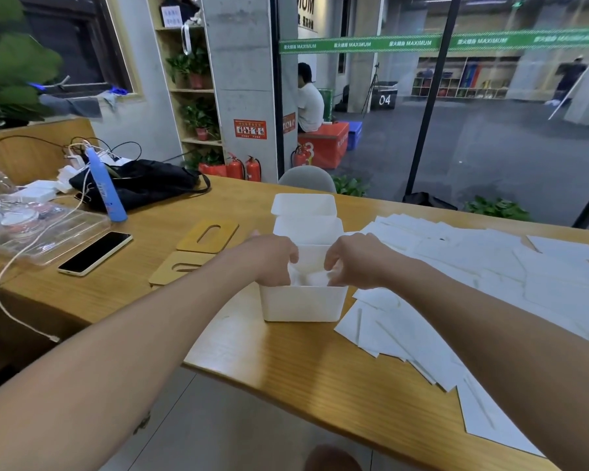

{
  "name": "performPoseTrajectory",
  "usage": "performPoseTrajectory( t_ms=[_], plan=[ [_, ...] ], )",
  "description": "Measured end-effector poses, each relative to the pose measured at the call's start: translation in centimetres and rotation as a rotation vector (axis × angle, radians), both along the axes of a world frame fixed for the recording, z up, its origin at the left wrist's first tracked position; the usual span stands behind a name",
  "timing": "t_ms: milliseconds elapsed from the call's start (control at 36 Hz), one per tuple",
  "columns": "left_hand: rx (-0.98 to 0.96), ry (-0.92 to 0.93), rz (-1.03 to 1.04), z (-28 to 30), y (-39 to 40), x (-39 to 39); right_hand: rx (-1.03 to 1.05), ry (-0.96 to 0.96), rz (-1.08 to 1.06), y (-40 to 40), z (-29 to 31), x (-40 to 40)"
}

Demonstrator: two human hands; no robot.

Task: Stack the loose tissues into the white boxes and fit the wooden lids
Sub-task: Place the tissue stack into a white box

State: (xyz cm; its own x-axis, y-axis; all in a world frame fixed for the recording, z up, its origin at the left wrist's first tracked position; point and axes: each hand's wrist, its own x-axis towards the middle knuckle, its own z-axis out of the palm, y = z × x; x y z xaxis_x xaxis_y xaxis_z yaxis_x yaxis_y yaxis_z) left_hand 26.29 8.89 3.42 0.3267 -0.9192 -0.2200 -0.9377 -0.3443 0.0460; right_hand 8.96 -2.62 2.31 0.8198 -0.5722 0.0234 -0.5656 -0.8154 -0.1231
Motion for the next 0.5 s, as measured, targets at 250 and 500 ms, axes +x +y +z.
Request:
performPoseTrajectory(
  t_ms=[250, 500],
  plan=[
    [0.089, -0.201, -0.040, 0.71, 0.07, -0.62, 0.042, 0.049, 0.011, 0.33, -0.26, 0.28],
    [0.023, -0.504, -0.158, 0.22, 0.16, 0.13, 0.070, 0.019, 0.014, 0.14, -0.19, 0.12]
  ],
)
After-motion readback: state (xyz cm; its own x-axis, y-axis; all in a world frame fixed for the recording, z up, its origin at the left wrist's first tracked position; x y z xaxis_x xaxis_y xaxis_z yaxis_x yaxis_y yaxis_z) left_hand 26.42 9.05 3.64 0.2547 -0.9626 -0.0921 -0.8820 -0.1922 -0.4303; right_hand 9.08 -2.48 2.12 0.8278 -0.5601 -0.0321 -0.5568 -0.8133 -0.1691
